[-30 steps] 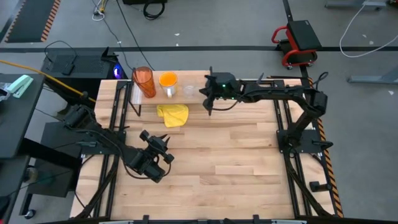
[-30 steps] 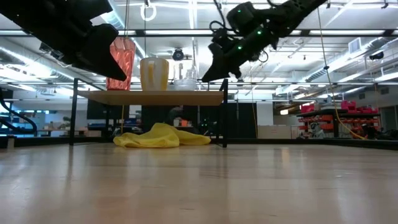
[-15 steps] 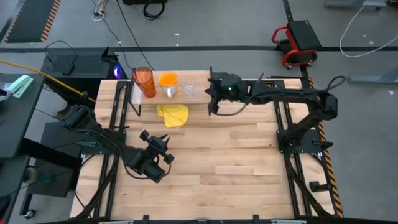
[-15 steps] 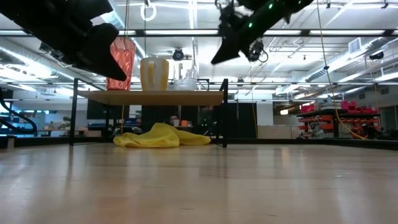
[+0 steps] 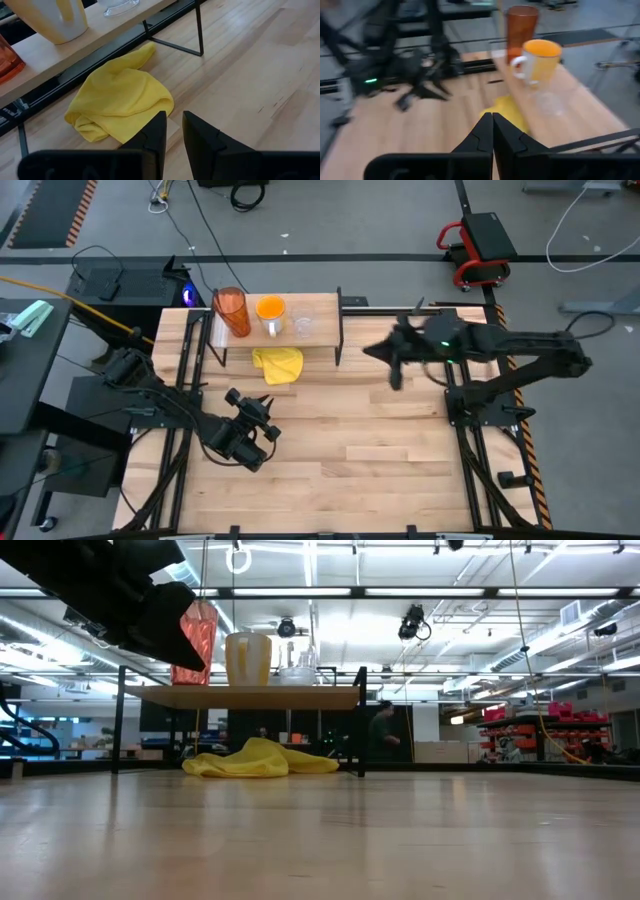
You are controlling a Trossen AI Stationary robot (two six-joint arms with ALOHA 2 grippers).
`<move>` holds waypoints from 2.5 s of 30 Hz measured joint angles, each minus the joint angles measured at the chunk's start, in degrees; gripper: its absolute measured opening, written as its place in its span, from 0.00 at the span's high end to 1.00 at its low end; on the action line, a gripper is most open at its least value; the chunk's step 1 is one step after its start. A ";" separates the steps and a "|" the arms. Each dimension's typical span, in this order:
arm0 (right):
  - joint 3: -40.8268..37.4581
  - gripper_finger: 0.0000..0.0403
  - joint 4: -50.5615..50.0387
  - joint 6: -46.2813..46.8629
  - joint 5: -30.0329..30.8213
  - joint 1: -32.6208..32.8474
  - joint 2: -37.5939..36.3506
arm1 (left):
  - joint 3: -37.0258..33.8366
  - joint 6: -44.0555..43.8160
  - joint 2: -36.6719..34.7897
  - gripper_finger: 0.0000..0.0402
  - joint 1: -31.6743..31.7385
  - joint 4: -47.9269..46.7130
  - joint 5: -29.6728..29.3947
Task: Stack small to large cups/mugs on shelf
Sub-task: Return to Home Position
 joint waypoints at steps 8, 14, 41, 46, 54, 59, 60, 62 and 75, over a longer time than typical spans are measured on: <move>-7.60 0.97 -3.06 7.18 -0.01 10.06 -7.32 | 0.00 0.08 0.00 0.84 -0.07 0.29 0.90; -16.04 0.97 -2.69 16.64 0.13 16.15 -9.07 | 0.00 -0.03 0.00 0.82 -0.07 1.49 3.69; -35.89 0.97 39.10 4.18 -7.02 36.50 -16.06 | 0.04 34.16 -17.42 0.80 -16.55 18.00 -5.65; -35.27 0.97 36.13 2.05 -7.05 36.34 -20.64 | 0.04 54.22 -25.25 0.80 -18.50 30.74 10.78; -35.26 0.97 33.74 2.92 -7.10 36.38 -21.46 | 0.04 82.11 -32.67 0.80 -19.58 50.19 60.66; -35.26 0.97 30.29 7.67 -7.10 36.36 -21.46 | 0.04 75.34 -36.19 0.79 -21.06 49.60 62.22; -35.26 0.97 29.97 8.49 -7.10 36.36 -21.43 | 0.04 74.04 -36.41 0.79 -21.15 49.38 62.22; -35.26 0.97 29.67 10.24 -7.10 36.36 -21.35 | 0.04 71.65 -37.01 0.80 -21.06 49.29 62.29; -35.28 0.97 33.44 4.99 -16.89 36.34 -25.51 | -4.65 69.39 -46.76 0.79 -21.66 40.58 64.98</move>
